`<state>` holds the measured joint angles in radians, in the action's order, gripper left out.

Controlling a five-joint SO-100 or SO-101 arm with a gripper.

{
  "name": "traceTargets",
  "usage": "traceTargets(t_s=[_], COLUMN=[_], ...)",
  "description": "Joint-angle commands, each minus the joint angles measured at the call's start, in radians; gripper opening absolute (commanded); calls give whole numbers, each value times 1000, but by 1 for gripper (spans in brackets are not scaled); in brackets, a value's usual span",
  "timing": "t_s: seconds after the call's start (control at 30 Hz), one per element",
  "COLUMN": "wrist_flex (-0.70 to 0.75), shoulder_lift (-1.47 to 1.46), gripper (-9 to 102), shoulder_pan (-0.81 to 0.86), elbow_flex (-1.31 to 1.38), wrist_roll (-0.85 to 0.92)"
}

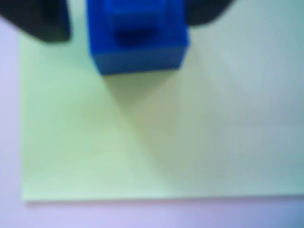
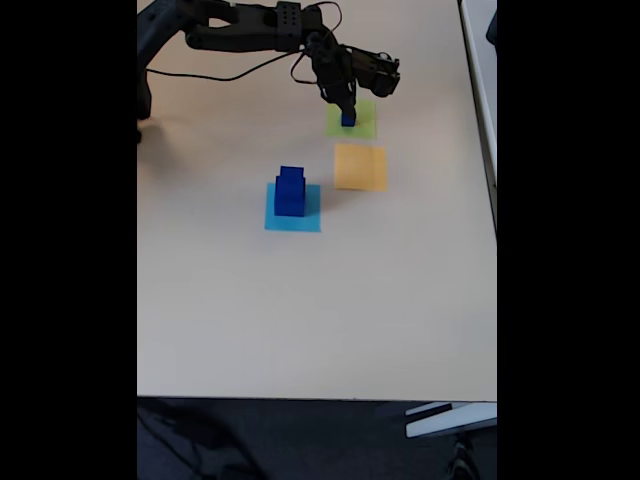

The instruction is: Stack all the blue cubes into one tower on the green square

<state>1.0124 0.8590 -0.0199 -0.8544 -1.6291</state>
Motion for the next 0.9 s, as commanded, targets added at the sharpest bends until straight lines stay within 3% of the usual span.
traceTargets(t_s=[0.0,0.2,0.5,0.67,0.87], wrist_flex=[6,29,71,98,100], shoulder_lift=[46,43,54,107,201], gripper=[12,12,21,26,24], shoulder_pan=[-3,-5,11,40,118], elbow_flex=[97,172,299,299,187], wrist_roll=[18,41,114,166,245])
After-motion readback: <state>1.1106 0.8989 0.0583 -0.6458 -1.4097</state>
